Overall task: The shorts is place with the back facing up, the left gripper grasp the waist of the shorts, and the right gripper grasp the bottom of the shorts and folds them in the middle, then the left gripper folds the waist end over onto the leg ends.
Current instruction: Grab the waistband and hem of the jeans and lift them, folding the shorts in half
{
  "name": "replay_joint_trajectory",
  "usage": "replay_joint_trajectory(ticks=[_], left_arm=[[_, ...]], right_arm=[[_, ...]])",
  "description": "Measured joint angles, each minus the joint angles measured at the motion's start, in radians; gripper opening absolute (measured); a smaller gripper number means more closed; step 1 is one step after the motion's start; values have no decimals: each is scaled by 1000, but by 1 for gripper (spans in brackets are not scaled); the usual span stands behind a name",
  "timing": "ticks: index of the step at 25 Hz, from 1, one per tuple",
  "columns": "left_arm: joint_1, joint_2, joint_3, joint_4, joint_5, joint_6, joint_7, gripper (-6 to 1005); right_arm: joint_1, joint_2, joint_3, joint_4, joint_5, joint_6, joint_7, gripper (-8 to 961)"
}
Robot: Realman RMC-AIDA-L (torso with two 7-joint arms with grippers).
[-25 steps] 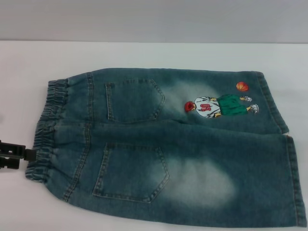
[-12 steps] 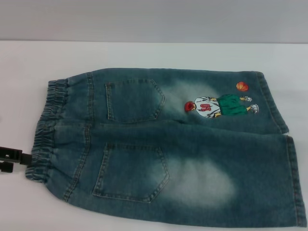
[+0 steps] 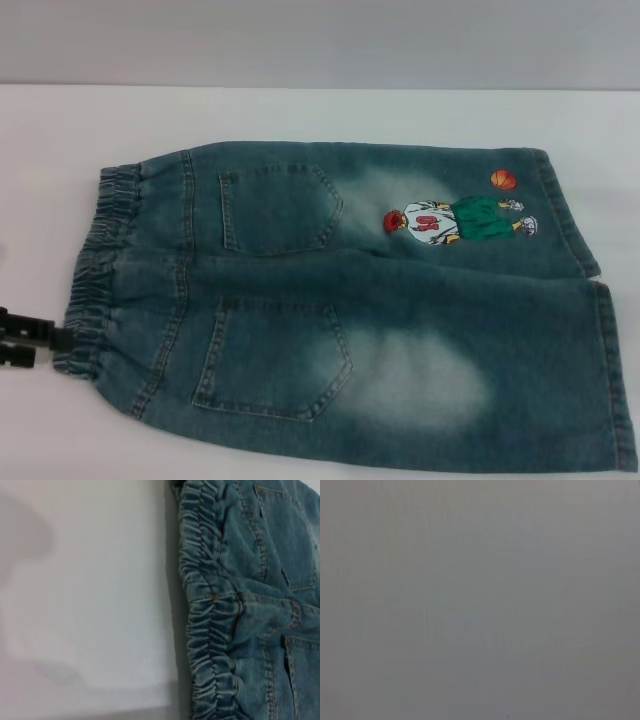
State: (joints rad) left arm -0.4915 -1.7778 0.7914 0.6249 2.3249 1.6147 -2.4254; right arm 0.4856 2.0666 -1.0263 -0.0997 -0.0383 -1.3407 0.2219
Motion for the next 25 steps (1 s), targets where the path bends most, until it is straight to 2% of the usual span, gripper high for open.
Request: replay_joint_trajectory(ticks=[4,19,25], left_arm=[[-3,-13,-5,5,27,1,-3,781],[-21,-28,-5,9,28,4,-27,768],[-22,-27,-6,9,28,5,-31,763]], right_arm=[[-2,-2,0,0,0,0,3,556],[-7,-8,0,0,0,-2,5,548],[-9,-8,0,0,0,-6,5,545]])
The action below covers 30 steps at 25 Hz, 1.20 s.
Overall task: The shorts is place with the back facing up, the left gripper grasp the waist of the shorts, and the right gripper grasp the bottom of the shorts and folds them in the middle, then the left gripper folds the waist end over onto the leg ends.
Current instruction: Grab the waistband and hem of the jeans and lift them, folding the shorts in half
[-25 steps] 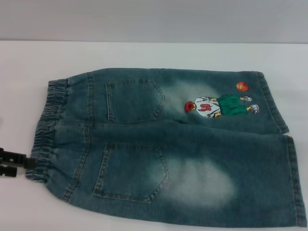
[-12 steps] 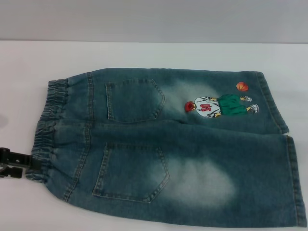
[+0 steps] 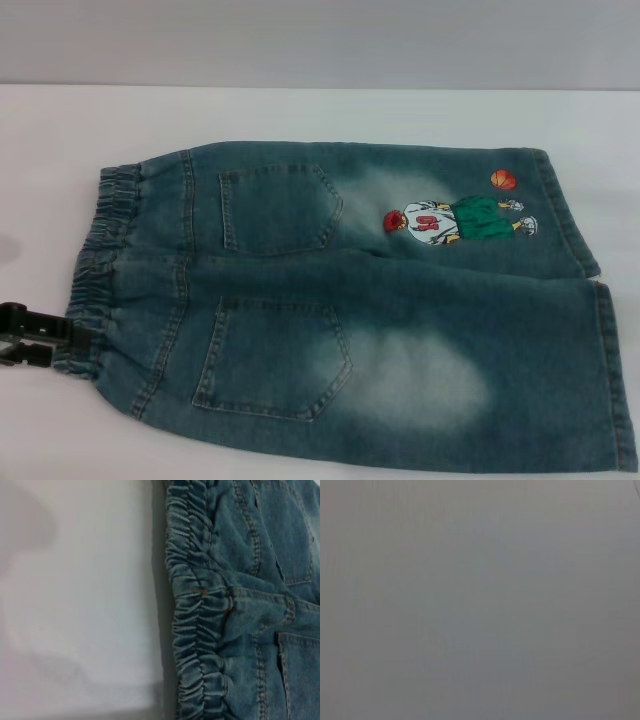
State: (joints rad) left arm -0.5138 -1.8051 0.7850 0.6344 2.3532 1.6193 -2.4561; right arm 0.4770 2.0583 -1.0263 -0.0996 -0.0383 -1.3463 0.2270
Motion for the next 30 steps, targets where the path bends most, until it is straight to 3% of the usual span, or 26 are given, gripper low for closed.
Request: replay_joint_trajectory(ticks=[15,30], left_arm=[[0,14,0,1,24,-19,-14,748],[-11,-3,7,0,37,-24,-18,734]], right_arm=[[1,0,0,-1,0,-1,0,536],[3,0,11,-2,0,-1,0,528]])
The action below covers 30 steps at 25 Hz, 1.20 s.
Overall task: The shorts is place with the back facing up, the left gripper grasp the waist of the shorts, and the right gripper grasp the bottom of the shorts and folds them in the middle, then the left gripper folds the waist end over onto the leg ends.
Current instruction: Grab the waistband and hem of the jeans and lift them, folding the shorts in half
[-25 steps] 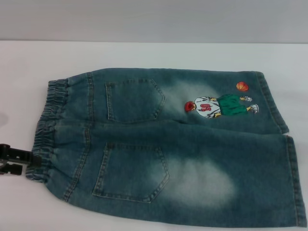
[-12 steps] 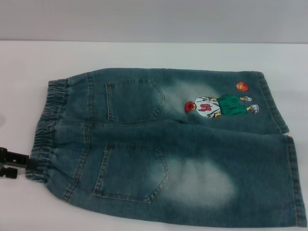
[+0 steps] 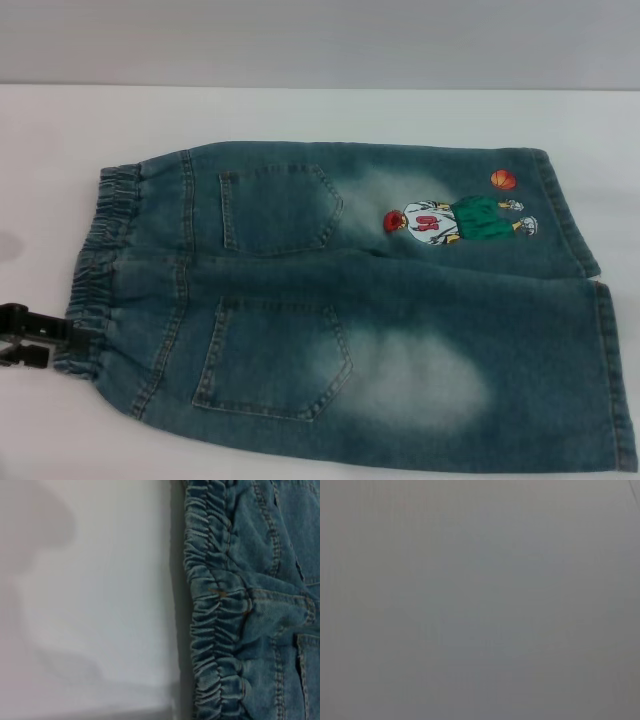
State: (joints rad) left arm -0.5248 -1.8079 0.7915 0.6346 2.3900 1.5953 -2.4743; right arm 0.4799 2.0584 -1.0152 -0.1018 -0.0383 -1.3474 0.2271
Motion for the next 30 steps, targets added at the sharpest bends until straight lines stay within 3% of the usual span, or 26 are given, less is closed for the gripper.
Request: replay_joint_trajectory(ticks=[30], left_arm=[[-52,-10,-8,-1,-4,33,0,705]], right_arm=[[-10,5,3,-9,0,-1,0,511]])
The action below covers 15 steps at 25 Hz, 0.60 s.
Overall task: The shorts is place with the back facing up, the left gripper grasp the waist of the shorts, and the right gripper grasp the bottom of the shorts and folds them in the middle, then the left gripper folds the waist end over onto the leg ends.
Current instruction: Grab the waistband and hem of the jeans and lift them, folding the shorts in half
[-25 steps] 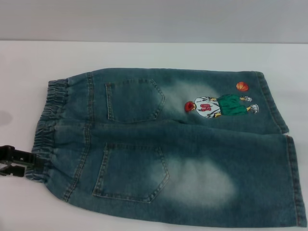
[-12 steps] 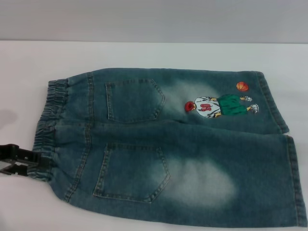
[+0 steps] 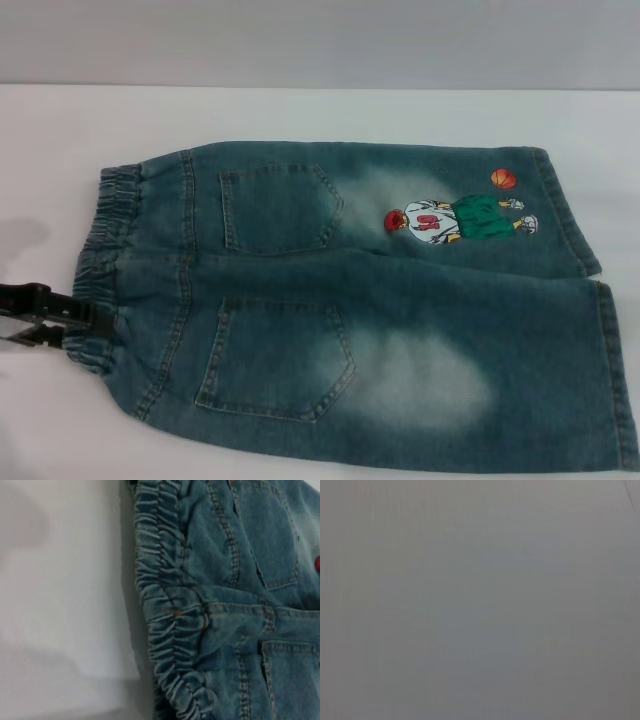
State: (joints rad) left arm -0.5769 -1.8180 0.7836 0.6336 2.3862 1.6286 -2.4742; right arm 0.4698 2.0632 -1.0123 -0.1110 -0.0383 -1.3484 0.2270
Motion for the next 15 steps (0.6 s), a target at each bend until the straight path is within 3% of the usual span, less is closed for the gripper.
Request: replay_joint_trajectory(ticks=[15], left_arm=[[8,-4,9,8,5,12,32,690]], right_arm=[[-3,1,16,-3,0,0,0,503]])
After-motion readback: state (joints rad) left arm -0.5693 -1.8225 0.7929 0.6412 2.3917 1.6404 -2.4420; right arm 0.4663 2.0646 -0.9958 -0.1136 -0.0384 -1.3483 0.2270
